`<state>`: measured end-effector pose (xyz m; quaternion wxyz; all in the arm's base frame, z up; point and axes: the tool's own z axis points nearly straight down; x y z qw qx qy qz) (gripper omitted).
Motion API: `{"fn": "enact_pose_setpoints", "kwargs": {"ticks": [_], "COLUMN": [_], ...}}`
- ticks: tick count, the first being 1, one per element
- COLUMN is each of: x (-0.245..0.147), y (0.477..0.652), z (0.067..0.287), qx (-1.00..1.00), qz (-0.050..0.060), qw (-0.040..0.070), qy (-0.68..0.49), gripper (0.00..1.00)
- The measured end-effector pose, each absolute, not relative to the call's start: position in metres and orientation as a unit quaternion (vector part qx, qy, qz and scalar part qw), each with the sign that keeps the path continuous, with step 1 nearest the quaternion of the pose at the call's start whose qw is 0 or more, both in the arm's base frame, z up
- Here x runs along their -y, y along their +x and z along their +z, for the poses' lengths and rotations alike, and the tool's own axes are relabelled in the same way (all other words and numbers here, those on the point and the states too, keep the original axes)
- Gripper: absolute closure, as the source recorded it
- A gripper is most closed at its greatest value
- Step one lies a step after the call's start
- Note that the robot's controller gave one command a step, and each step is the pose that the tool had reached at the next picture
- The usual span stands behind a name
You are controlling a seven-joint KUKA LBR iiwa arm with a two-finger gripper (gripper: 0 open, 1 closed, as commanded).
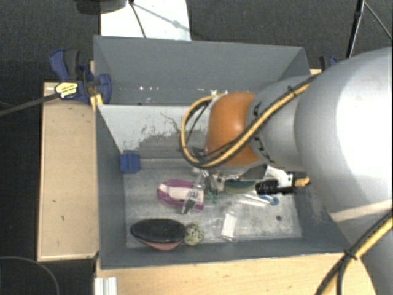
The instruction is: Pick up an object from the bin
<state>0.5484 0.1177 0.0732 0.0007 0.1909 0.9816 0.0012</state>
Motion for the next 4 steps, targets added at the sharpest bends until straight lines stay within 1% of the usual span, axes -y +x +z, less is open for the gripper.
{"fn": "enact_pose_setpoints", "kwargs": {"ticks": [1, 2, 3, 4], "x": [-0.124, -0.125, -0.125, -0.125], "y": [0.542, 0.544, 0.544, 0.545], "z": [0.074, 0.075, 0.112, 0.119], "qx": [-0.973, -0.973, -0.973, -0.973], "qz": [0.002, 0.003, 0.001, 0.001], "qw": [0.006, 0.008, 0.002, 0.001], "qy": [0.232, 0.232, 0.230, 0.229], "gripper": [0.00, 1.00, 1.00, 1.00]}}
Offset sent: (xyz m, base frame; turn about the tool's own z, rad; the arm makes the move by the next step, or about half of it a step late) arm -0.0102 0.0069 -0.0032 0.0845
